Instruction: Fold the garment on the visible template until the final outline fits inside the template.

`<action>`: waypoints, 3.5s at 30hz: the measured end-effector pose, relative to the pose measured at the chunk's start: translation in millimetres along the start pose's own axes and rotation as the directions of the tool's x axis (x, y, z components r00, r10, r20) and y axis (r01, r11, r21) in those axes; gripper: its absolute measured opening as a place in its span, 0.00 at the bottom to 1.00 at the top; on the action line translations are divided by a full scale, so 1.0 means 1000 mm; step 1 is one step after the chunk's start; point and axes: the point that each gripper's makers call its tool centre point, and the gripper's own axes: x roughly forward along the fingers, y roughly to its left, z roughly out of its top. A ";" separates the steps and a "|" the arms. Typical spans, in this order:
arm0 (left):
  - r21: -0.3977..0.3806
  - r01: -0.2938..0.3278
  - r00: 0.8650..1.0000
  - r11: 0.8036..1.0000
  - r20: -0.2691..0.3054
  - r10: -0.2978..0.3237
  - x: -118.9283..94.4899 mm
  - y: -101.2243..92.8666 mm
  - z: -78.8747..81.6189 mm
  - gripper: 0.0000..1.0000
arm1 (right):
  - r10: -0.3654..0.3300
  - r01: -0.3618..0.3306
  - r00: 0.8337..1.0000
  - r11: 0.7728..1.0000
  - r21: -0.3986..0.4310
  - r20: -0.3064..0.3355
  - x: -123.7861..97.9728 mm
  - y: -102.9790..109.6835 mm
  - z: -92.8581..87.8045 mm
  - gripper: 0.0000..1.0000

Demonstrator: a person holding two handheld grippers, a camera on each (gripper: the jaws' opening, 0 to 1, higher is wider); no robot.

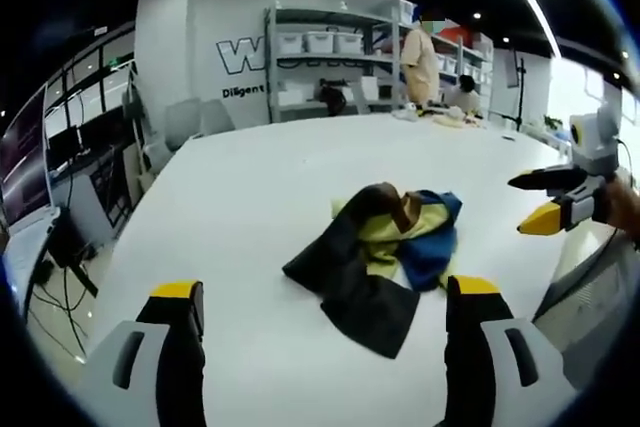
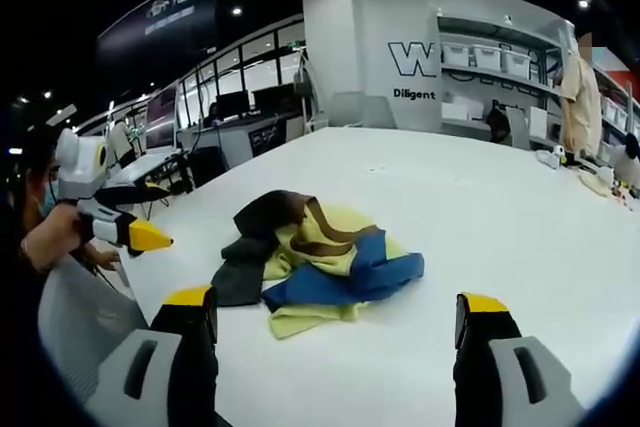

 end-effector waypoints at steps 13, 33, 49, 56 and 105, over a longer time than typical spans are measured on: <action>0.004 0.032 0.999 0.999 -0.027 -0.032 0.027 0.009 0.014 0.88 | 0.044 -0.044 0.999 0.999 -0.006 -0.002 0.026 -0.006 0.023 0.94; 0.011 0.135 0.986 0.991 -0.102 -0.133 0.088 0.013 0.005 0.62 | 0.054 -0.053 0.993 0.999 0.013 -0.104 0.080 -0.021 0.012 0.58; 0.063 0.219 0.966 0.974 -0.157 -0.207 0.109 -0.005 -0.016 0.21 | -0.011 -0.007 0.984 0.995 -0.101 -0.177 0.092 -0.031 -0.011 0.17; 0.071 0.229 0.962 0.971 -0.166 -0.215 0.111 -0.008 -0.020 0.00 | -0.025 0.005 0.983 0.994 -0.108 -0.179 0.092 -0.036 -0.012 0.08; 0.018 0.088 0.992 0.996 0.085 -0.089 0.015 0.039 0.105 0.00 | -0.142 0.181 0.974 0.956 -0.231 0.176 0.005 -0.044 0.132 0.00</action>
